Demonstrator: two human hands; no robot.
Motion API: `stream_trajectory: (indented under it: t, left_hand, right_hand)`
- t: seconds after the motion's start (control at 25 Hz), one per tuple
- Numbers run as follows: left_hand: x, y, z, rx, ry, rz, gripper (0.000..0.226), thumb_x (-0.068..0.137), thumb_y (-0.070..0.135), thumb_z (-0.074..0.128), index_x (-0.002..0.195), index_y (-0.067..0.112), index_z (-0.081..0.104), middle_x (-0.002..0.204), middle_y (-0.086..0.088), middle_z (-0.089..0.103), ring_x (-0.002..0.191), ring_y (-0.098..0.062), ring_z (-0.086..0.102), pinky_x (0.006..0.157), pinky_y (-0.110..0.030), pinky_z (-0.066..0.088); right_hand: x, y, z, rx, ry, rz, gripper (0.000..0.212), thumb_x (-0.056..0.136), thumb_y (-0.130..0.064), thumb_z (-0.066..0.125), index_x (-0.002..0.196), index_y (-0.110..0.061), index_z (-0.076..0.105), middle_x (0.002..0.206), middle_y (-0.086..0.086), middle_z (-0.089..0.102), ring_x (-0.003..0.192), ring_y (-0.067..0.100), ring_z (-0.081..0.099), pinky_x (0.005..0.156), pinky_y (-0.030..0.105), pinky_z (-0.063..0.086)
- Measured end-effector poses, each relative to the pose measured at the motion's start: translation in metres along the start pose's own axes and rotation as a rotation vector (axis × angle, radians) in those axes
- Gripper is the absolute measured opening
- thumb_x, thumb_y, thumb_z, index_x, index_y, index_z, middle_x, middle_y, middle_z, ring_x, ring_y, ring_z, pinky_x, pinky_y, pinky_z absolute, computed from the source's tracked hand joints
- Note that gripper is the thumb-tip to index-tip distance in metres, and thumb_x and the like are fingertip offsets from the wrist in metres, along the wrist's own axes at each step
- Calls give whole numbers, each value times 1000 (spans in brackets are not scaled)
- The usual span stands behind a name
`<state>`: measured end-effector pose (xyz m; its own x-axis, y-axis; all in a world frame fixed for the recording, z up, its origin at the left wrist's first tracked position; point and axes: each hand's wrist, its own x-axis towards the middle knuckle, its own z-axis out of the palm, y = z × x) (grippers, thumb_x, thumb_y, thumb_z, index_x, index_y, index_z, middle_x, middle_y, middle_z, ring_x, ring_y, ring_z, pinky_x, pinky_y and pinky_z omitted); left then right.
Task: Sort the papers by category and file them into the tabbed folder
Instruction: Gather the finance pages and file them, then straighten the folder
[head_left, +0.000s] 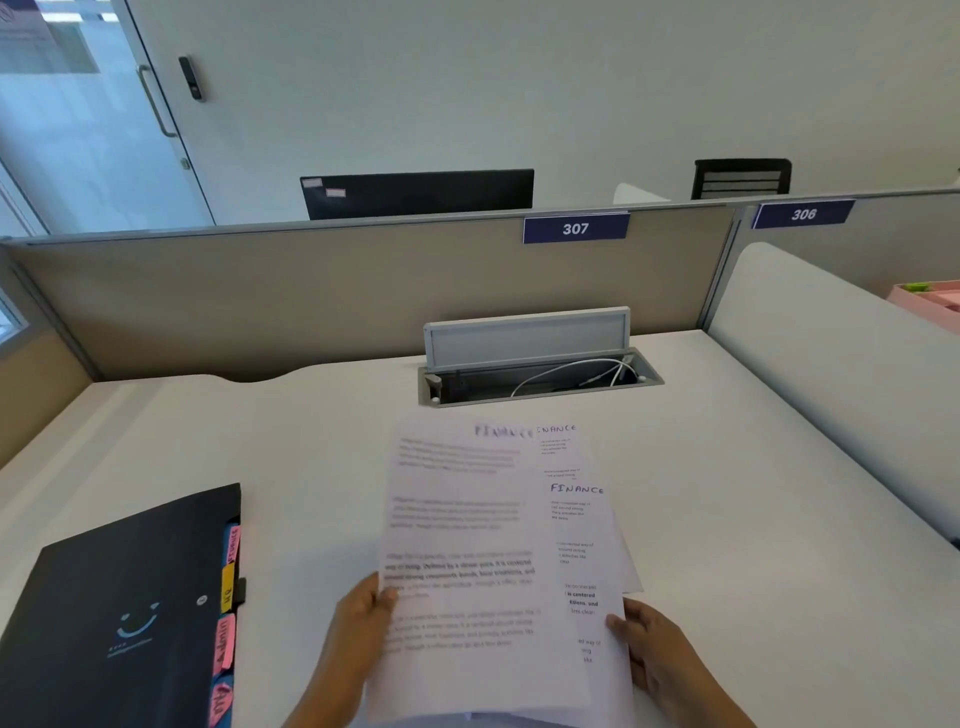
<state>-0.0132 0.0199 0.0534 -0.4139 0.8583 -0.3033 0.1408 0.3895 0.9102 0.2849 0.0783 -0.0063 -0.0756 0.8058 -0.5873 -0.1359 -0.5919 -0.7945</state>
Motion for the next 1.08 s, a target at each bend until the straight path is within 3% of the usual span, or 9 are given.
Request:
stream_trajectory:
  t: [0.16, 0.24, 0.36, 0.48, 0.8, 1.0, 1.08]
  left_hand:
    - [-1, -22, 19, 188, -177, -129, 22, 94, 6, 43, 90, 21, 59, 99, -7, 64, 91, -20, 59, 81, -24, 42]
    - [-2, -28, 24, 258, -244, -146, 24, 94, 6, 41, 86, 21, 58, 99, -5, 62, 92, -17, 57, 77, -21, 42]
    - [-5, -32, 27, 321, -279, -143, 27, 95, 7, 40, 79, 23, 55, 98, -2, 60, 91, -13, 55, 64, -11, 39]
    - [-7, -34, 32, 358, -320, -139, 26, 96, 8, 37, 83, 25, 52, 99, 1, 57, 94, -10, 53, 64, -8, 36]
    - [-6, -40, 50, 435, -403, -119, 21, 95, 15, 39, 103, 16, 58, 114, -2, 62, 99, -11, 57, 80, -16, 43]
    - [-4, -37, 48, 290, -94, -106, 10, 90, 17, 51, 90, 21, 60, 98, -3, 68, 89, -17, 61, 80, -25, 45]
    - [-3, -33, 47, 205, -85, -156, 9, 90, 19, 52, 87, 17, 61, 91, -5, 68, 81, -20, 64, 70, -28, 51]
  right_hand:
    - [-2, -1, -1, -7, -12, 2, 18, 89, -2, 53, 105, -5, 61, 99, 16, 72, 89, 34, 68, 77, 44, 57]
    - [0, 0, -1, -5, 5, 6, 20, 90, -6, 54, 109, -4, 60, 101, 15, 71, 92, 34, 68, 81, 45, 56]
    - [0, 2, 1, 43, 50, 16, 24, 93, -21, 51, 106, -3, 61, 100, 17, 71, 91, 33, 68, 73, 38, 56]
    - [-3, -1, -1, 93, 35, 55, 29, 92, -30, 50, 103, -5, 61, 101, 18, 70, 92, 32, 68, 69, 36, 57]
    - [-8, -11, 2, -83, -77, 78, 32, 82, 0, 62, 114, -2, 58, 103, 17, 71, 93, 35, 68, 84, 47, 54]
    - [-11, -17, 4, -9, -46, 43, 22, 87, 1, 55, 108, -8, 59, 102, 18, 70, 93, 36, 67, 81, 45, 55]
    - [-7, -14, 1, -47, 55, 38, 22, 87, 1, 54, 107, -5, 59, 104, 20, 69, 91, 38, 67, 78, 45, 56]
